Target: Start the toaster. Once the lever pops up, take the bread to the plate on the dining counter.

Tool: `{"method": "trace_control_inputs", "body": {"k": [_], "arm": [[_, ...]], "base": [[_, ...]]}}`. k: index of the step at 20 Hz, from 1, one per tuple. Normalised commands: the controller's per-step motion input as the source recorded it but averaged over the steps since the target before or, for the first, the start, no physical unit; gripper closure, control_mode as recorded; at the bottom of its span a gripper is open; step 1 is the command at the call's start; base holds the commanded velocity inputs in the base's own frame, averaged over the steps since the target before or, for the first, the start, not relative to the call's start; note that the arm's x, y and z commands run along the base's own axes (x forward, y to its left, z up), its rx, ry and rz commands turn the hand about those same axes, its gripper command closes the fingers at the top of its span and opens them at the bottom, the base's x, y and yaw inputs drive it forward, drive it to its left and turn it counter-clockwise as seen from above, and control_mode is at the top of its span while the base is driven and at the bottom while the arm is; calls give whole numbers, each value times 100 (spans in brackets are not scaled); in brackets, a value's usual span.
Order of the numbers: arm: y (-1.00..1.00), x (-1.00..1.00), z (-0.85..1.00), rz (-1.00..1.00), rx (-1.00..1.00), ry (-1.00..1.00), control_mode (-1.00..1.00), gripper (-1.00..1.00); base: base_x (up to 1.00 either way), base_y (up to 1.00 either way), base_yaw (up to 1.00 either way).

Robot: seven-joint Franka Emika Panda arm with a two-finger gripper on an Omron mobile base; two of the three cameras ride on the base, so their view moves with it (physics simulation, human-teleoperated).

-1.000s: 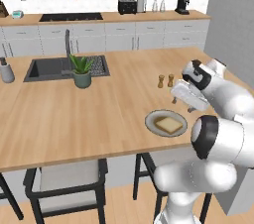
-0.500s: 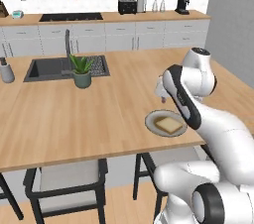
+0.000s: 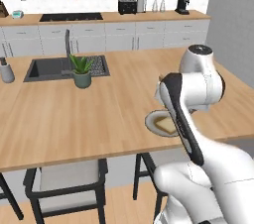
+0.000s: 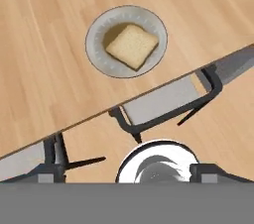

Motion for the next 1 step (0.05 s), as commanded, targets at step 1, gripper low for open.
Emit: {"method": "trace_control_inputs", "body": {"k": [1], "arm": [[0, -69, 37, 19, -16, 0, -100, -100]], "base": [[0, 0, 0]]}}
